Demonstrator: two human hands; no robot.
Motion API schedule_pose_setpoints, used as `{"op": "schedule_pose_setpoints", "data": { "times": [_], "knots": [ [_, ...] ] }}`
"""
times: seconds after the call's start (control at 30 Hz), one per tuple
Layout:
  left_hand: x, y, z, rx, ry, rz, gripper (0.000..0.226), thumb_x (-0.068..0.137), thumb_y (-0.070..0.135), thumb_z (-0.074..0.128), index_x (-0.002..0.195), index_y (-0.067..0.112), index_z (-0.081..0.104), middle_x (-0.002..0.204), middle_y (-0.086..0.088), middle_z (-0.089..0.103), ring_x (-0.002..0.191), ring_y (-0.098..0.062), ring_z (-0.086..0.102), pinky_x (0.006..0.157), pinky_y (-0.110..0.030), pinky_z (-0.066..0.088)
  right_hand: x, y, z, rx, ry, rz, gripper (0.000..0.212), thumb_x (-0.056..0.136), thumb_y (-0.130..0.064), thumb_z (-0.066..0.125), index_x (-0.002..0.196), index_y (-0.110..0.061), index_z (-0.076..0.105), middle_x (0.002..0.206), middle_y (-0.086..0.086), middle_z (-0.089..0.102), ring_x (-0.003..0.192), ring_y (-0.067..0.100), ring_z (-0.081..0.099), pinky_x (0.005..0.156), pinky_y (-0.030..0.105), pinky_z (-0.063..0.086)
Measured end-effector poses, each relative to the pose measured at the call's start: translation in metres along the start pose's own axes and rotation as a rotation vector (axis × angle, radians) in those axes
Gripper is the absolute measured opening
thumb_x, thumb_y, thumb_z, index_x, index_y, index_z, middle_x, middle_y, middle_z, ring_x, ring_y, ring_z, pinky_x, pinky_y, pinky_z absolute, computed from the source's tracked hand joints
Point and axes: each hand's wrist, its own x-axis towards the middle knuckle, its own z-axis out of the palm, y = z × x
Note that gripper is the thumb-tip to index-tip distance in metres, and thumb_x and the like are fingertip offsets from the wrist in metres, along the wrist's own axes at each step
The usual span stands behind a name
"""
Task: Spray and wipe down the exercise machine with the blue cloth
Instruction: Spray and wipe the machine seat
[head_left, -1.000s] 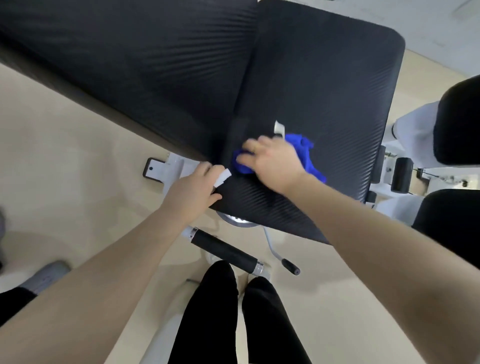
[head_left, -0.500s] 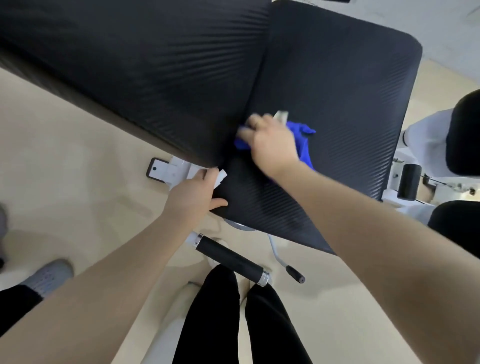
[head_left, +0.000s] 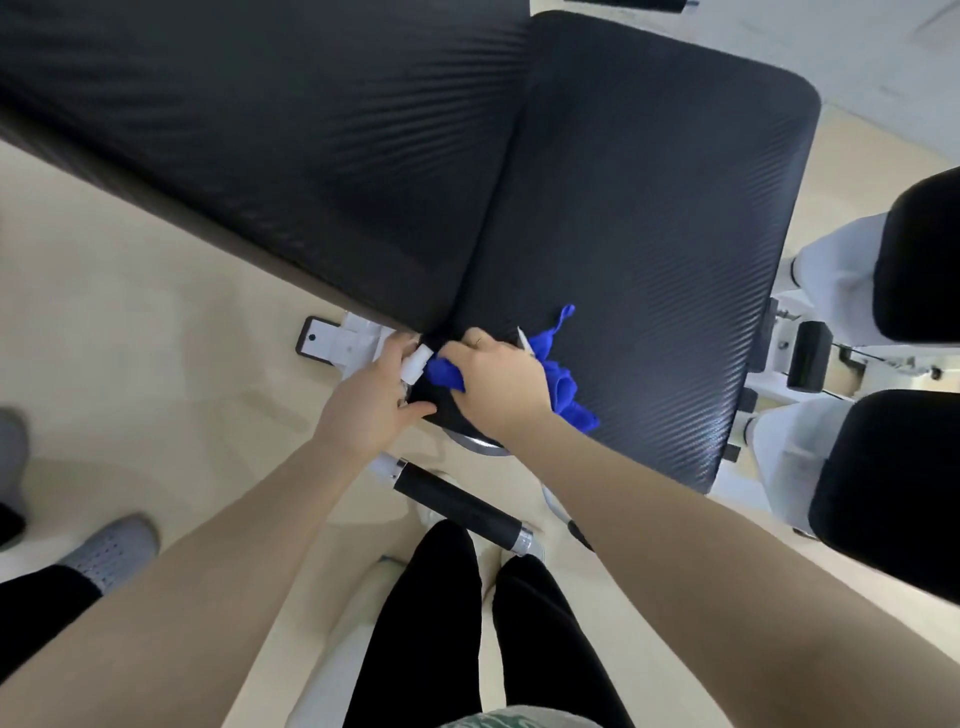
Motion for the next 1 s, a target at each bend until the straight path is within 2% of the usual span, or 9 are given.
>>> {"op": "schedule_pose_setpoints", "data": {
  "times": [0.1, 0.2, 0.23, 0.3, 0.4, 0.5, 0.67, 0.83, 1.0],
  "knots": [
    [-0.008, 0.002, -0.007, 0.053, -0.043, 0.020, 0.072, 0.084, 0.017, 0.066, 0.143, 0.020, 0.024, 0.138, 0.007, 0.048, 0.068, -0.016, 0.051, 0.074, -0.034, 0.047, -0.011, 0.005, -0.005, -0.099, -0.056, -0.059, 0.030, 0.090, -0.016, 0.046, 0.119, -0.022, 0.053, 0.117, 0.003, 0.047, 0.096, 0.031, 0.054, 0.070, 0.035, 0.039],
    [-0.011, 0.004, -0.009, 0.072, -0.026, 0.064, 0.069, 0.087, 0.012, 0.060, 0.144, 0.022, 0.022, 0.142, 0.010, 0.043, 0.057, -0.006, 0.049, 0.068, -0.029, 0.044, 0.022, 0.035, -0.034, -0.107, 0.141, 0.161, 0.032, 0.089, -0.015, 0.047, 0.120, -0.021, 0.050, 0.118, 0.007, 0.048, 0.097, 0.035, 0.055, 0.083, 0.041, 0.040],
    [-0.012, 0.004, -0.010, 0.055, -0.012, 0.078, 0.069, 0.087, 0.011, 0.058, 0.144, 0.023, 0.021, 0.141, 0.010, 0.043, 0.056, -0.003, 0.048, 0.066, -0.027, 0.042, 0.032, 0.044, -0.043, -0.077, 0.213, 0.254, 0.033, 0.088, -0.014, 0.048, 0.121, -0.020, 0.048, 0.116, 0.008, 0.049, 0.094, 0.036, 0.057, 0.083, 0.042, 0.040],
    [-0.015, 0.000, -0.007, 0.028, 0.011, 0.094, 0.067, 0.088, 0.011, 0.057, 0.144, 0.024, 0.022, 0.137, 0.009, 0.045, 0.057, -0.008, 0.052, 0.064, -0.028, 0.043, 0.038, 0.047, -0.045, -0.011, 0.265, 0.355, 0.033, 0.089, -0.013, 0.047, 0.121, -0.021, 0.045, 0.113, 0.008, 0.049, 0.086, 0.036, 0.057, 0.065, 0.038, 0.038],
    [-0.023, -0.007, -0.002, 0.026, 0.024, 0.087, 0.063, 0.088, 0.011, 0.054, 0.142, 0.025, 0.026, 0.128, 0.005, 0.050, 0.062, -0.020, 0.057, 0.066, -0.034, 0.048, 0.014, 0.019, -0.013, -0.039, 0.190, 0.255, 0.033, 0.089, -0.012, 0.046, 0.120, -0.023, 0.047, 0.111, 0.007, 0.047, 0.079, 0.031, 0.054, 0.065, 0.038, 0.037],
    [-0.029, -0.007, 0.001, 0.107, -0.028, 0.091, 0.065, 0.086, 0.011, 0.053, 0.143, 0.026, 0.026, 0.132, 0.003, 0.050, 0.063, -0.017, 0.054, 0.067, -0.034, 0.048, -0.022, 0.002, 0.015, -0.073, 0.075, 0.086, 0.036, 0.087, -0.011, 0.048, 0.122, -0.023, 0.049, 0.112, 0.007, 0.047, 0.076, 0.026, 0.048, 0.058, 0.034, 0.031],
    [-0.031, 0.013, 0.006, 0.172, -0.072, 0.133, 0.057, 0.088, 0.013, 0.050, 0.140, 0.025, 0.031, 0.125, 0.001, 0.052, 0.073, -0.014, 0.052, 0.065, -0.029, 0.043, -0.072, 0.027, 0.016, -0.284, -0.060, -0.199, 0.040, 0.086, -0.010, 0.052, 0.123, -0.025, 0.048, 0.117, 0.006, 0.048, 0.084, 0.026, 0.053, 0.061, 0.034, 0.031],
    [-0.025, 0.038, 0.024, 0.210, -0.044, 0.195, 0.054, 0.090, 0.017, 0.051, 0.139, 0.024, 0.031, 0.129, -0.002, 0.051, 0.082, -0.017, 0.057, 0.061, -0.025, 0.041, -0.117, 0.089, -0.004, -0.402, 0.099, -0.095, 0.046, 0.050, -0.009, 0.078, 0.090, -0.027, 0.066, 0.078, 0.004, 0.057, 0.050, 0.020, 0.049, 0.047, 0.025, 0.030],
    [-0.026, 0.047, 0.037, 0.144, -0.029, 0.168, 0.064, 0.088, 0.014, 0.053, 0.142, 0.029, 0.023, 0.099, 0.000, 0.055, 0.070, -0.016, 0.050, 0.058, -0.028, 0.038, -0.083, 0.064, 0.005, -0.350, 0.192, -0.143, 0.038, 0.048, -0.012, 0.079, 0.082, -0.022, 0.067, 0.074, 0.006, 0.058, 0.046, 0.023, 0.049, 0.049, 0.025, 0.032]
  ]
}}
